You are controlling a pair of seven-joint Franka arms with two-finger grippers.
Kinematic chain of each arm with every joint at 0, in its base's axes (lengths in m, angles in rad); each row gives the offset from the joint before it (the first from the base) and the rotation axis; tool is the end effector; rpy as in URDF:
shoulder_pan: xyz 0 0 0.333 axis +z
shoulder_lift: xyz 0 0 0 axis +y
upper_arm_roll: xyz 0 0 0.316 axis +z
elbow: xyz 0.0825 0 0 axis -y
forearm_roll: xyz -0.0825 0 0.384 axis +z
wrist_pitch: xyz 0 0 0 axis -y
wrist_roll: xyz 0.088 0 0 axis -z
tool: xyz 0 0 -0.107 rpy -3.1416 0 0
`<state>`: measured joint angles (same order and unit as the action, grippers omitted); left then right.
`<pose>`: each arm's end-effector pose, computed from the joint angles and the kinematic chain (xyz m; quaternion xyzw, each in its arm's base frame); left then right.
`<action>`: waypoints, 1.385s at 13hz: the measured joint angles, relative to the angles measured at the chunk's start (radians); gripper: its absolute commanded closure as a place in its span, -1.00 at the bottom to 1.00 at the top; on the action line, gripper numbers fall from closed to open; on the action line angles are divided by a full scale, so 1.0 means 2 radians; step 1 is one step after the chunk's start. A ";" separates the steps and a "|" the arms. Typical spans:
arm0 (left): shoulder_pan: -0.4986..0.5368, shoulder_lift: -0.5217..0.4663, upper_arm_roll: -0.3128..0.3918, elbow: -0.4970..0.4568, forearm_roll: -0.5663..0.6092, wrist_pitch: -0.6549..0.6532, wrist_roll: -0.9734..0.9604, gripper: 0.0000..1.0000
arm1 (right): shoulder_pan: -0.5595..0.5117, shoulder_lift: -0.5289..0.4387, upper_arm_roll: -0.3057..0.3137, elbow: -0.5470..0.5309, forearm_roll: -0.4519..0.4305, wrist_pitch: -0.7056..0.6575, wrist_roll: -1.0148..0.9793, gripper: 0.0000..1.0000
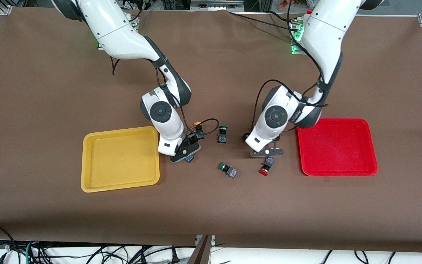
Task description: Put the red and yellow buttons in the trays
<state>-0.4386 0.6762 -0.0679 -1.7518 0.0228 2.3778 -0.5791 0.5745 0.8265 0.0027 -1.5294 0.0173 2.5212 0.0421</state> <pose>0.5776 -0.3163 0.1811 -0.9990 -0.0348 0.0279 0.0008 0.6059 0.3939 0.1822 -0.9630 -0.2566 -0.0766 0.0314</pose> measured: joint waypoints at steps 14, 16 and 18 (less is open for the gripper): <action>0.066 -0.071 0.027 0.031 0.048 -0.143 0.176 0.98 | -0.199 -0.047 -0.014 0.031 0.001 -0.202 -0.267 -0.89; 0.122 -0.072 0.029 0.044 0.049 -0.176 0.311 0.88 | -0.204 -0.046 -0.013 0.030 0.001 -0.202 -0.266 -0.93; 0.172 -0.049 0.028 0.039 0.049 -0.178 0.389 0.12 | -0.201 -0.055 -0.005 0.034 0.011 -0.225 -0.248 -0.93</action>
<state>-0.0956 0.5777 -0.0120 -1.6732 0.1199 2.0217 0.1989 0.1735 0.7155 -0.0079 -1.4606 0.0396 2.0722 -0.4530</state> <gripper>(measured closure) 0.590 0.159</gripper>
